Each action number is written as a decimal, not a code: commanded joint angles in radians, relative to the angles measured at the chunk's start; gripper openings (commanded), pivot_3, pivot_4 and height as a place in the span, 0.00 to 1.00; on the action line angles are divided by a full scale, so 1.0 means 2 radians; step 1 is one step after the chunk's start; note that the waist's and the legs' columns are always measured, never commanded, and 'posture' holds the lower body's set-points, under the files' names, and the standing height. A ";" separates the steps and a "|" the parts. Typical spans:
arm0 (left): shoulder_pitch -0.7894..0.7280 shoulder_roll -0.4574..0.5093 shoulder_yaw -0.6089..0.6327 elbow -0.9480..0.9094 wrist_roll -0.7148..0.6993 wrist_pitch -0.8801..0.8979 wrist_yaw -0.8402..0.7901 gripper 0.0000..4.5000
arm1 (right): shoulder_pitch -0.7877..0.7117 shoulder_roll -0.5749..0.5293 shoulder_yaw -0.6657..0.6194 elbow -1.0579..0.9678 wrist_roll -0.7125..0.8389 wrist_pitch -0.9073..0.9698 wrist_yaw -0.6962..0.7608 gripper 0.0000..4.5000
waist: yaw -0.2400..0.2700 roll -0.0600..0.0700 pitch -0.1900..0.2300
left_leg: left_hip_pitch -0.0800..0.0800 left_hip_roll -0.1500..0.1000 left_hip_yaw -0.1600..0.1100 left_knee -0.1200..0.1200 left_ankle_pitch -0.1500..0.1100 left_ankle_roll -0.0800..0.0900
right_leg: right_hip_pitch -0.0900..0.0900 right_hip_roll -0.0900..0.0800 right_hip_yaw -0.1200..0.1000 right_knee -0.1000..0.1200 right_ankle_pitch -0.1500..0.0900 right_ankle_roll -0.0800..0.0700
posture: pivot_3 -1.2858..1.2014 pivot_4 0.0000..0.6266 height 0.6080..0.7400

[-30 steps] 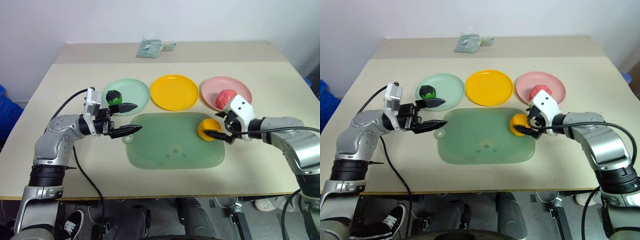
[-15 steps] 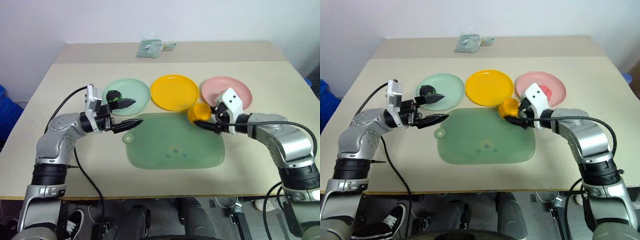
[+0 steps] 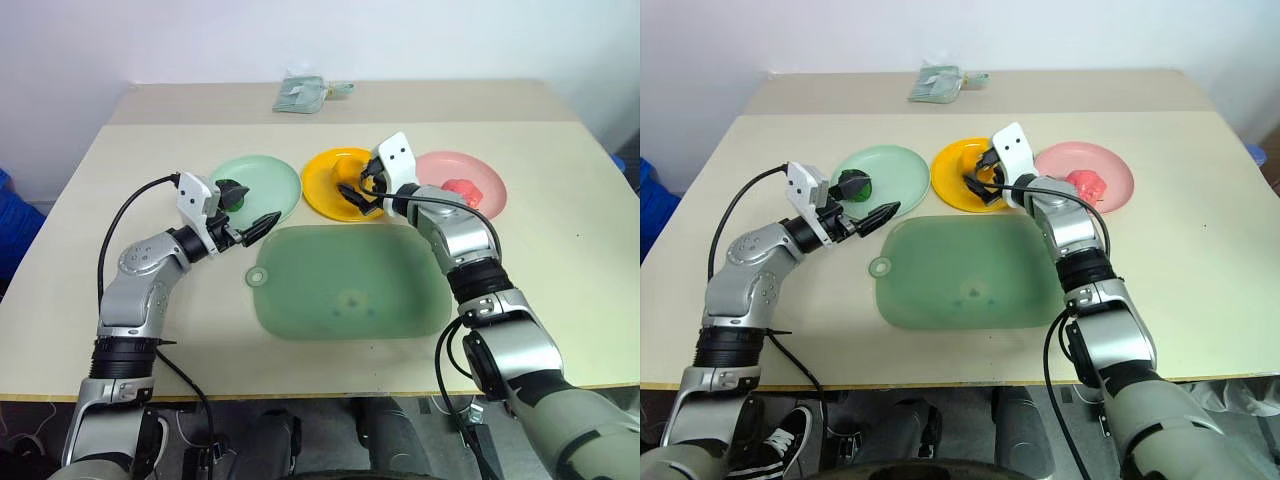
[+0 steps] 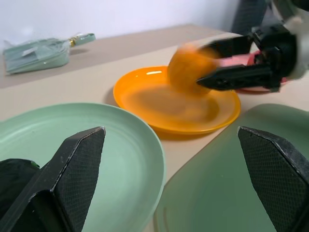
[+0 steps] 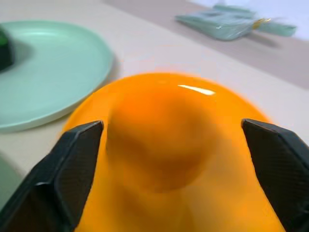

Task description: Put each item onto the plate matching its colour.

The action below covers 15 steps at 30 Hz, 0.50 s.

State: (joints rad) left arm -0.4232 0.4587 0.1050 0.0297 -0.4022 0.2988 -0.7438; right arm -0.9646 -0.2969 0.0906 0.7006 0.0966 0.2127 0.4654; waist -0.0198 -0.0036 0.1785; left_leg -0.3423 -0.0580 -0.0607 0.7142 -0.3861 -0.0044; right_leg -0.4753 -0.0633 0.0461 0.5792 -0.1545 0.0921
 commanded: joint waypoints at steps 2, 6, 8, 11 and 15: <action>0.009 0.006 0.021 -0.030 -0.007 -0.010 0.010 1.00 | -0.039 -0.018 -0.030 0.036 -0.012 -0.055 -0.025 0.98 | -0.002 0.000 0.000 | 0.000 0.000 0.000 0.000 0.000 0.000 | 0.000 0.000 0.000 0.000 0.000 0.000 | 0.52 0.24 1.00; 0.015 0.012 0.023 -0.032 -0.015 -0.019 -0.013 1.00 | -0.034 -0.028 -0.060 -0.003 0.031 -0.049 0.017 0.98 | -0.004 0.000 0.000 | 0.000 0.000 0.000 0.000 0.000 -0.001 | 0.000 0.000 0.000 0.001 0.000 0.000 | 0.52 0.24 1.00; 0.021 0.016 0.026 -0.037 -0.035 -0.017 -0.041 1.00 | -0.008 -0.036 -0.082 -0.068 0.084 -0.010 0.074 0.98 | -0.007 0.000 0.000 | 0.000 0.000 0.000 0.000 0.000 -0.001 | 0.000 0.000 0.000 0.001 0.000 0.000 | 0.52 0.24 1.00; 0.031 0.023 0.029 -0.039 -0.060 -0.015 -0.084 1.00 | 0.069 -0.077 -0.075 -0.198 0.138 0.068 0.167 0.98 | -0.008 0.000 0.000 | 0.000 0.001 0.000 0.000 0.000 -0.001 | 0.000 0.000 0.000 0.001 0.000 0.000 | 0.52 0.24 1.00; 0.034 0.027 0.022 -0.038 -0.071 -0.004 -0.105 1.00 | 0.171 -0.153 -0.079 -0.348 0.198 0.174 0.227 0.98 | -0.002 0.000 0.000 | 0.000 0.000 0.000 0.000 -0.001 0.001 | 0.001 0.000 0.000 0.000 0.000 0.000 | 0.52 0.24 1.00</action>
State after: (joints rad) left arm -0.3473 0.5114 0.1414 -0.0195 -0.5210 0.2989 -0.9349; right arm -0.6250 -0.5687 -0.0497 0.1288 0.4327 0.5039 0.8760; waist -0.0235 -0.0030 0.1784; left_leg -0.3418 -0.0580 -0.0597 0.7155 -0.3874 -0.0020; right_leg -0.4738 -0.0640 0.0461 0.5795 -0.1545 0.0921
